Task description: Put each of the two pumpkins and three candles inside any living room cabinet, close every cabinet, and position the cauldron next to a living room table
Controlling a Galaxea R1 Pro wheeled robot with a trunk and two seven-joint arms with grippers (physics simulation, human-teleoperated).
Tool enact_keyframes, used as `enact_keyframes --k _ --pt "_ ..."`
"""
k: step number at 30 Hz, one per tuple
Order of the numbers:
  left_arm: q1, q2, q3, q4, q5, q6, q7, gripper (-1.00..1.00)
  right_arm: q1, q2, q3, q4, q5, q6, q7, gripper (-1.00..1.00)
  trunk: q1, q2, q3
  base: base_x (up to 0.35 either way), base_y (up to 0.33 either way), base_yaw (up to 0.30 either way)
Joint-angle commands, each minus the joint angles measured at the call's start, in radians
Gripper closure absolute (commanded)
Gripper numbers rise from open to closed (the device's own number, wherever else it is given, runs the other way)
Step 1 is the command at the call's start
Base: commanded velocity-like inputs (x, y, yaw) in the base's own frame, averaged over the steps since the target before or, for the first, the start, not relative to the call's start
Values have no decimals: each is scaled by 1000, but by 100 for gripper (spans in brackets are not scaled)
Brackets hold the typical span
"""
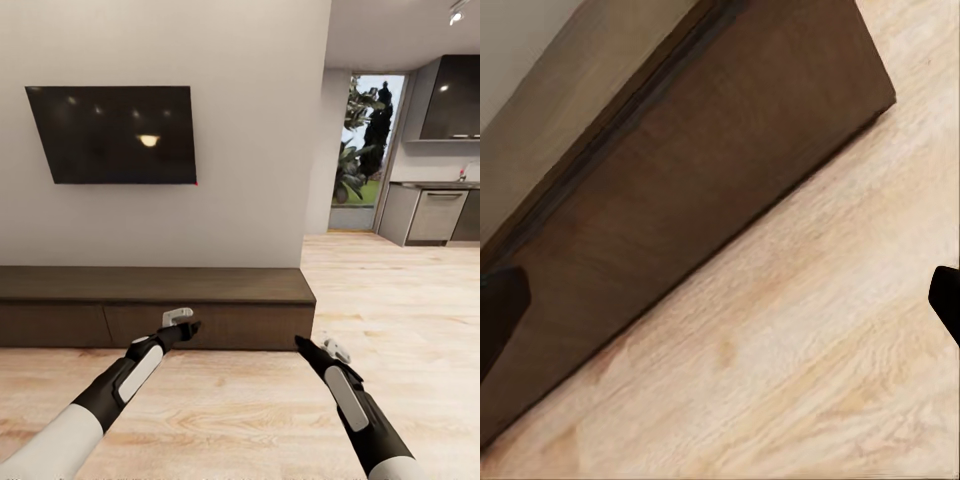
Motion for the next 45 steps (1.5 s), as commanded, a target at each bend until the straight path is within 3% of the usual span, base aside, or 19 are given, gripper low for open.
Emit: enact_keyframes --k 1,5,8,9,13,14,18,19,21,24,28,35,38,41,42,45 --pt "-1 1 16 0 11 2 6 -100 0 -1 -4 0 -33 -4 -2 -100 4 -8 -4 0 0 0" --pt "-1 2 85 6 18 9 -4 -100 0 0 -13 5 -97 -17 18 -100 19 -36 -17 0 0 0" --pt "-1 2 124 8 36 15 -6 -100 0 0 -19 11 -115 -24 24 -100 31 -57 -26 0 0 0" --pt "-2 2 158 9 57 24 -6 -100 0 -1 -21 15 -125 -27 27 -100 34 -64 -29 0 0 0" --pt "-2 2 240 10 104 49 -7 -100 0 -1 -26 21 -135 -31 61 -100 50 -92 -42 0 0 0" --pt "-2 2 284 10 131 64 -8 -100 0 -1 -28 30 -137 -32 85 -100 54 -99 -45 0 0 0" --pt "0 3 370 10 194 108 -13 -100 0 0 -29 49 -140 -36 132 -100 69 -127 -58 0 0 0" --pt "1 4 402 9 226 129 -17 -100 0 0 -29 54 -140 -42 152 -100 73 -134 -61 0 0 0" --pt "2 6 423 9 251 143 -23 -100 1 0 -29 59 -141 -50 171 -100 80 -148 -67 0 0 0" --pt "4 9 442 10 273 155 -39 -100 2 1 -31 63 -143 -57 206 -100 92 -169 -76 0 0 0" --pt "5 11 458 48 289 163 -106 -100 2 5 -31 66 -141 -62 238 -100 96 -174 -91 0 0 0" --pt "4 10 461 136 290 157 -153 -100 2 7 -38 82 -147 -66 256 -100 99 -175 -119 0 0 0" --pt "3 9 455 149 280 152 -156 -100 1 6 -65 119 -170 -59 261 -100 100 -176 -130 0 0 0" --pt "2 11 444 122 244 158 -162 -100 -6 2 -78 167 -181 -47 257 -100 102 -177 -142 0 0 0" --pt "3 11 430 73 209 174 -163 -100 -18 0 -76 184 -182 -30 252 -100 102 -177 -146 0 0 0" --pt "4 11 400 -9 157 227 -163 -100 -36 -3 -67 200 -180 -3 247 -100 103 -178 -157 0 0 0"
